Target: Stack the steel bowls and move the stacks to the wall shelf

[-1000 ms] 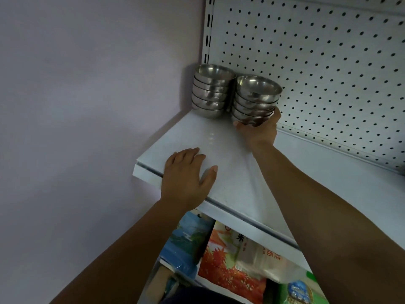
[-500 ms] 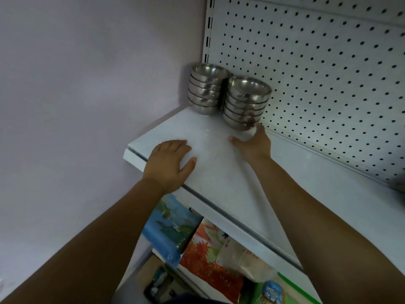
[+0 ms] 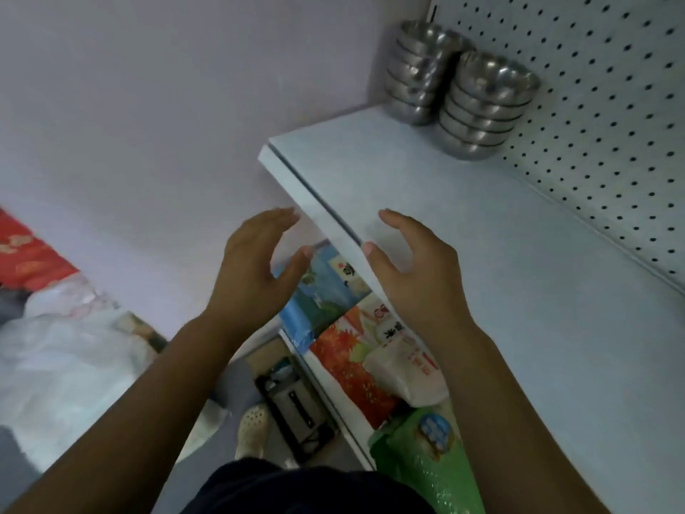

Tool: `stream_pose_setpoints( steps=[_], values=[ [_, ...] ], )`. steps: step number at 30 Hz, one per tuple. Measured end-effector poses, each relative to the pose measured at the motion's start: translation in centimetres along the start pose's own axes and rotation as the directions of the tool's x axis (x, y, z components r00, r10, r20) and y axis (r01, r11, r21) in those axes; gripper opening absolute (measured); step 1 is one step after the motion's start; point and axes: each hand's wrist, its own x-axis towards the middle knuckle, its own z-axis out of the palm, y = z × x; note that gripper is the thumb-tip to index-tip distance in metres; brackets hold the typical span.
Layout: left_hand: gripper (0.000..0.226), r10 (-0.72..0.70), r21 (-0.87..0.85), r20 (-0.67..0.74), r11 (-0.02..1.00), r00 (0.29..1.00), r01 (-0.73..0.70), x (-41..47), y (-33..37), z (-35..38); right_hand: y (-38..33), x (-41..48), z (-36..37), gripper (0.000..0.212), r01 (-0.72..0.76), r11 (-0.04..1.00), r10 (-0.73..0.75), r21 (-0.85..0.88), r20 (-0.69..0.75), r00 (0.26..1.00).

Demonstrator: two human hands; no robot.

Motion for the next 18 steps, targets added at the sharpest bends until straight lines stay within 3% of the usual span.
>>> stream_pose_setpoints(
  steps=[4, 7, 12, 18],
  values=[
    [0.049, -0.192, 0.032, -0.066, 0.98, 0.979, 0.194, -9.0, 0.2, -2.7, -1.5, -3.6, 4.2, 0.044, 0.128, 0.991, -0.134, 0.044, 0.146, 0.98],
    [0.05, -0.408, 0.035, -0.117, 0.909, 0.906, 0.414, -16.1, 0.1, -4.9, -1.7, -6.2, 7.7, 0.049, 0.157, 0.985, -0.172, 0.069, 0.353, 0.92],
    [0.054, -0.684, 0.046, -0.176, 0.713, 0.708, 0.7, -27.0, 0.2, -9.0, -1.8, -10.5, 13.8, 0.056, 0.214, 0.977, -0.158, 0.012, 0.717, 0.679],
    [0.052, -0.836, 0.044, -0.252, 0.493, 0.487, 0.869, -35.2, -1.1, -13.2, -6.1, -13.3, 19.1, 0.056, 0.333, 0.942, -0.177, 0.024, 0.882, 0.436]
  ],
)
